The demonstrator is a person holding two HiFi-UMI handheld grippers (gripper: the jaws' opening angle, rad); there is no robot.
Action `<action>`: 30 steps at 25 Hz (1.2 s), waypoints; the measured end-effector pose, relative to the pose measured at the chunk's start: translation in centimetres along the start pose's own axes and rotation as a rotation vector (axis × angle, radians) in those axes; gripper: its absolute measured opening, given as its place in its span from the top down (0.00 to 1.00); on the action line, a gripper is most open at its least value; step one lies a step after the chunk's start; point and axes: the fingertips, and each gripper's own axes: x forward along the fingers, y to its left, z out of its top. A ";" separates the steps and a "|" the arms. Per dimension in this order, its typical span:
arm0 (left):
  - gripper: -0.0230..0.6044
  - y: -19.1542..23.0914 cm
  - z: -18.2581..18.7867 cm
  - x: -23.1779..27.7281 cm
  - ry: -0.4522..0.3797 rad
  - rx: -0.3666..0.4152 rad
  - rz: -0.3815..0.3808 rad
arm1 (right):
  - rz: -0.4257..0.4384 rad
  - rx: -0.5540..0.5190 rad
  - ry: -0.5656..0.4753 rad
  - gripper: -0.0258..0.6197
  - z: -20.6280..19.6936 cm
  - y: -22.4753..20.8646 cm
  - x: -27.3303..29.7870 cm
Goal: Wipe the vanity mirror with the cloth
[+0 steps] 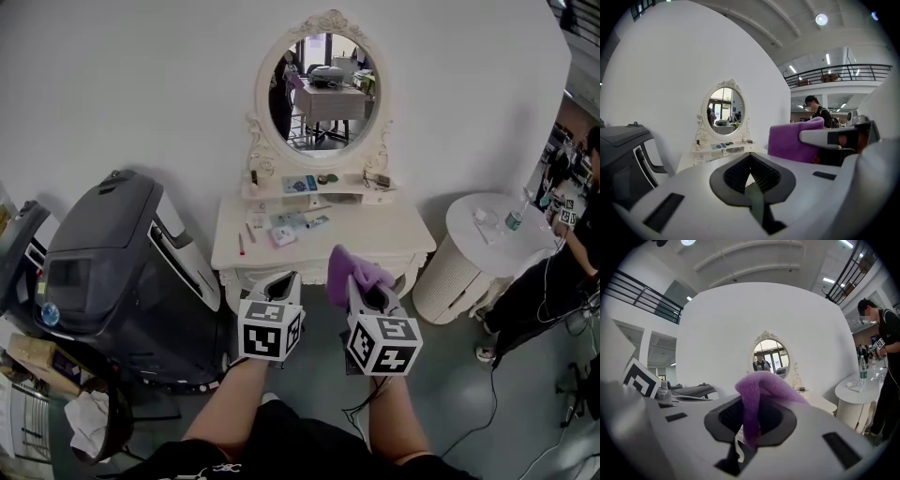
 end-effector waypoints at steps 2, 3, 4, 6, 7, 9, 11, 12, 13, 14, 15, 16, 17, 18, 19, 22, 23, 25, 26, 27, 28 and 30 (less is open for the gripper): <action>0.95 -0.1 -0.1 0.5 0.000 -0.003 -0.006 | -0.007 -0.003 0.000 0.88 -0.1 -0.5 0.2; 0.95 -0.2 -0.2 0.9 0.002 0.002 -0.009 | -0.010 -0.001 0.001 0.88 -0.2 -0.9 0.5; 0.95 -0.2 -0.3 1.3 0.005 0.011 -0.011 | -0.014 0.002 0.004 0.88 -0.3 -1.2 0.8; 0.95 0.0 -0.4 2.3 0.011 0.021 -0.015 | -0.021 -0.001 0.006 0.88 -0.2 -1.7 1.6; 0.95 0.2 -0.5 2.8 0.014 0.019 -0.019 | -0.023 -0.006 0.006 0.88 -0.2 -1.8 2.0; 0.95 0.8 -0.3 4.0 0.015 0.010 -0.030 | -0.025 -0.014 0.007 0.88 0.0 -2.0 3.1; 0.95 1.5 0.3 5.4 0.008 0.012 -0.043 | -0.026 -0.013 0.008 0.88 0.3 -2.4 4.6; 0.95 1.8 0.6 6.2 0.003 0.016 -0.049 | -0.027 -0.012 0.008 0.88 0.5 -2.6 5.5; 0.95 2.2 1.0 7.0 -0.001 0.019 -0.054 | -0.029 -0.012 0.007 0.88 0.7 -2.8 6.4; 0.95 2.7 1.2 7.8 -0.004 0.018 -0.057 | -0.032 -0.013 0.008 0.88 1.0 -3.0 7.3; 0.95 3.3 1.5 8.6 -0.003 0.016 -0.060 | -0.034 -0.014 0.009 0.88 1.2 -3.2 8.3; 0.95 4.0 1.7 9.4 0.000 0.013 -0.063 | -0.035 -0.015 0.013 0.88 1.4 -3.2 9.3; 0.95 4.7 2.0 10.3 0.006 0.009 -0.066 | -0.037 -0.016 0.018 0.88 1.7 -3.3 10.4; 0.95 5.4 2.4 11.1 0.011 0.005 -0.069 | -0.039 -0.017 0.024 0.88 2.0 -3.3 11.5; 0.95 6.2 2.8 11.9 0.014 0.000 -0.074 | -0.041 -0.018 0.030 0.88 2.3 -3.3 12.7; 0.95 8.4 4.0 14.6 0.013 -0.013 -0.092 | -0.037 -0.027 0.046 0.88 3.3 -3.3 16.6; 0.95 9.3 4.4 15.5 0.010 -0.014 -0.098 | -0.034 -0.031 0.048 0.88 3.7 -3.3 18.1; 0.95 11.1 5.2 17.6 0.007 -0.010 -0.106 | -0.033 -0.040 0.044 0.88 4.5 -3.2 21.1; 0.95 12.0 5.6 18.8 0.009 -0.006 -0.107 | -0.034 -0.043 0.040 0.88 4.9 -3.2 22.5; 0.95 12.9 6.1 19.8 0.010 -0.001 -0.107 | -0.035 -0.044 0.037 0.88 5.3 -3.2 23.9; 0.95 13.7 6.6 20.8 0.010 0.004 -0.107 | -0.036 -0.041 0.035 0.88 5.5 -3.3 25.1; 0.95 15.3 7.4 22.6 0.009 0.009 -0.110 | -0.041 -0.031 0.034 0.88 6.0 -3.6 27.5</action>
